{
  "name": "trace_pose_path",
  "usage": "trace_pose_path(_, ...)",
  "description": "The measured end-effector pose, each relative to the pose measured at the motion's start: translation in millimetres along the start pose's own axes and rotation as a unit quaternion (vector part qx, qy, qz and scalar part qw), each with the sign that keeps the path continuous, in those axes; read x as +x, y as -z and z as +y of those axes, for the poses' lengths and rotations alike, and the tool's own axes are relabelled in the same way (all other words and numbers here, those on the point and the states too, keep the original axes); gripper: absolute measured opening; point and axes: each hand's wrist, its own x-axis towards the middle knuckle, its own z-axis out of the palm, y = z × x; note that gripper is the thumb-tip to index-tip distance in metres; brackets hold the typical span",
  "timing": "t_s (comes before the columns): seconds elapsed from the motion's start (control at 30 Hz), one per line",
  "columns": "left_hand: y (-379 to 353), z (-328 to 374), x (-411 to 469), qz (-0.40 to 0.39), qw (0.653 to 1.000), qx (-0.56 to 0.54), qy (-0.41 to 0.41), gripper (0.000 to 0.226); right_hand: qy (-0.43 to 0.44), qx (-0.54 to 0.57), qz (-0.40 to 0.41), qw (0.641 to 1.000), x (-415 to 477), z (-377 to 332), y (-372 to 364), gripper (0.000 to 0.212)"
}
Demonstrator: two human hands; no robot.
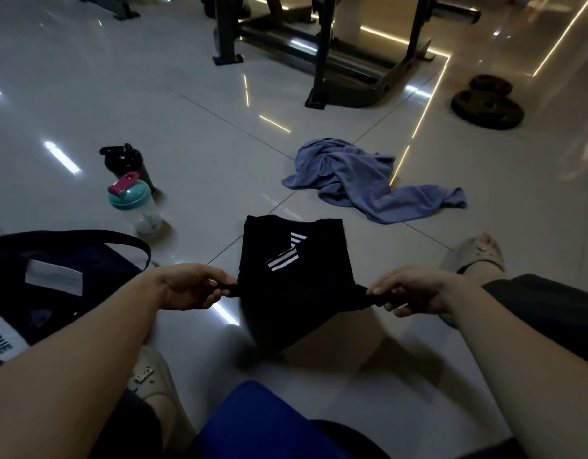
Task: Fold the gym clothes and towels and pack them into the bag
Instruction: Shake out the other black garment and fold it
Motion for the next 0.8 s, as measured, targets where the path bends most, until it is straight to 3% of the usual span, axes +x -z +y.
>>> trace_pose_path(0.2, 11, 12, 11, 0.024, 0.999, -0.033, -0.025, 0.023, 0.003, 0.048, -0.022, 0.999, 5, -21, 7, 0.016)
trace_pose_path(0.4, 14, 23, 49, 0.110, 0.983, -0.136, -0.051, 0.007, 0.019, 0.211, 0.003, 0.977, 45, -30, 5, 0.018)
trace_pose_path(0.53, 18, 28, 78, 0.164, 0.962, -0.198, -0.095, 0.030, 0.032, 0.279, 0.007, 0.960, 75, -37, 9, 0.032)
trace_pose_path(0.67, 14, 38, 113, 0.253, 0.952, -0.117, -0.127, 0.022, 0.038, 0.190, 0.052, 0.980, 108, -48, 8, 0.038)
trace_pose_path(0.8, 23, 49, 145, 0.333, 0.922, -0.011, -0.199, 0.013, 0.079, 0.048, 0.189, 0.978, 143, -58, 12, 0.009)
